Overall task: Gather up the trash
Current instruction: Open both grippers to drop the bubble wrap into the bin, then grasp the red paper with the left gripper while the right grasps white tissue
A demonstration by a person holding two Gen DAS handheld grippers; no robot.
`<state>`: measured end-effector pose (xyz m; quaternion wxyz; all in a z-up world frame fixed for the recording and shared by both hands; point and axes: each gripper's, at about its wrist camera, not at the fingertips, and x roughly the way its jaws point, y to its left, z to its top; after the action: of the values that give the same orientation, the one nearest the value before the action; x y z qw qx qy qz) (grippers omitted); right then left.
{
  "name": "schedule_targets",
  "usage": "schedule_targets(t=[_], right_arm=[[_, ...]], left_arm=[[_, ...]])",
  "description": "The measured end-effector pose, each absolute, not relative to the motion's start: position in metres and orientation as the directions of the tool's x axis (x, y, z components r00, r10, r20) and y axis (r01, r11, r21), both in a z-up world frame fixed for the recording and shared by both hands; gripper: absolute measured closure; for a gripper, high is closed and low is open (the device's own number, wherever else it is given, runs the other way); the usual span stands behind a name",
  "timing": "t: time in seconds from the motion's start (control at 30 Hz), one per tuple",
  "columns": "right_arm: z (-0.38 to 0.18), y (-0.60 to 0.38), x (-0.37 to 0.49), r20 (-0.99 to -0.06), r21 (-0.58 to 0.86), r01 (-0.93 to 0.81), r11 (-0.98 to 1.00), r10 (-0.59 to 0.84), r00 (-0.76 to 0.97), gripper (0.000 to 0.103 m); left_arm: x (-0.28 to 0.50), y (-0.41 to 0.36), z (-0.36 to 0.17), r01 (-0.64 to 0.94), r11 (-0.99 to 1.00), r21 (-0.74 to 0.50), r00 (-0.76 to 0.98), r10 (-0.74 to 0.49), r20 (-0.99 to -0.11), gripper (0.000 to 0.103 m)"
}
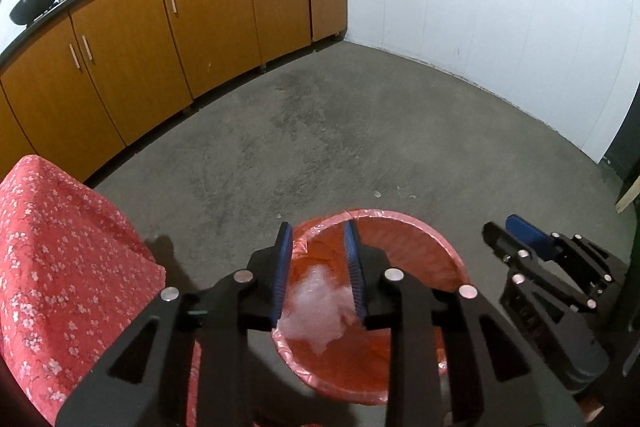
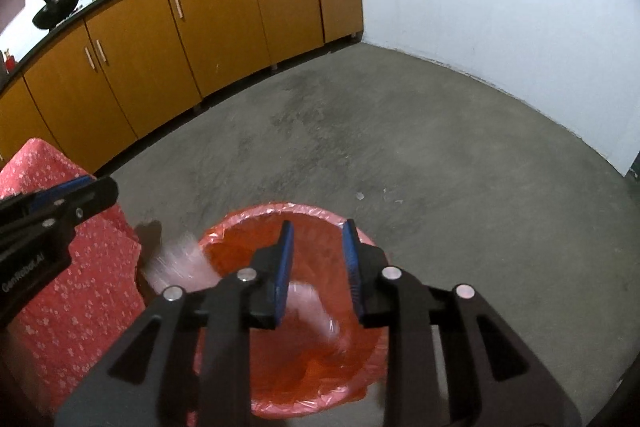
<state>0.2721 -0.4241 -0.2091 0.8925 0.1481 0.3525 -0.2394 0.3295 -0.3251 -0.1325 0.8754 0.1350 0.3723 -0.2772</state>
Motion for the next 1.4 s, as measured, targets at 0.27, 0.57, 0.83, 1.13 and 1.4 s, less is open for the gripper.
schedule_targets(t=[0.27,0.57,0.83,1.13,1.4], right_arm=[[-0.155,-0.397,0.266,-0.634,0.086,0.458,0.885,-0.306,0.711,0.073],[-0.077,-0.278,0.295,-0.541,0.151,0.181,0.972,-0.072,0.838,0.059],[-0.065,-0.132,0.321,-0.554,0.133,-0.108,0.985,0.164,0.816,0.053],[-0.091,-0.035,0.350,-0.624,0.077,-0.227,0.971,0.225,0.749,0.035],[-0.106,-0.011,0.374,-0.665,0.022,-0.226,0.974,0.183,0.724,0.029]], left_arm=[[0.316,-0.267,-0.077,0.510,0.860,-0.021,0.644,-0.398,-0.654,0.075],[0.280,-0.124,-0.020,0.310,0.951,-0.015,0.773,-0.262,-0.577,0.066],[0.254,0.021,-0.015,0.029,0.999,0.027,0.832,-0.009,-0.555,0.056],[0.241,0.128,-0.034,-0.170,0.985,0.032,0.813,0.159,-0.560,0.051],[0.236,0.169,-0.049,-0.243,0.970,-0.010,0.795,0.193,-0.576,0.046]])
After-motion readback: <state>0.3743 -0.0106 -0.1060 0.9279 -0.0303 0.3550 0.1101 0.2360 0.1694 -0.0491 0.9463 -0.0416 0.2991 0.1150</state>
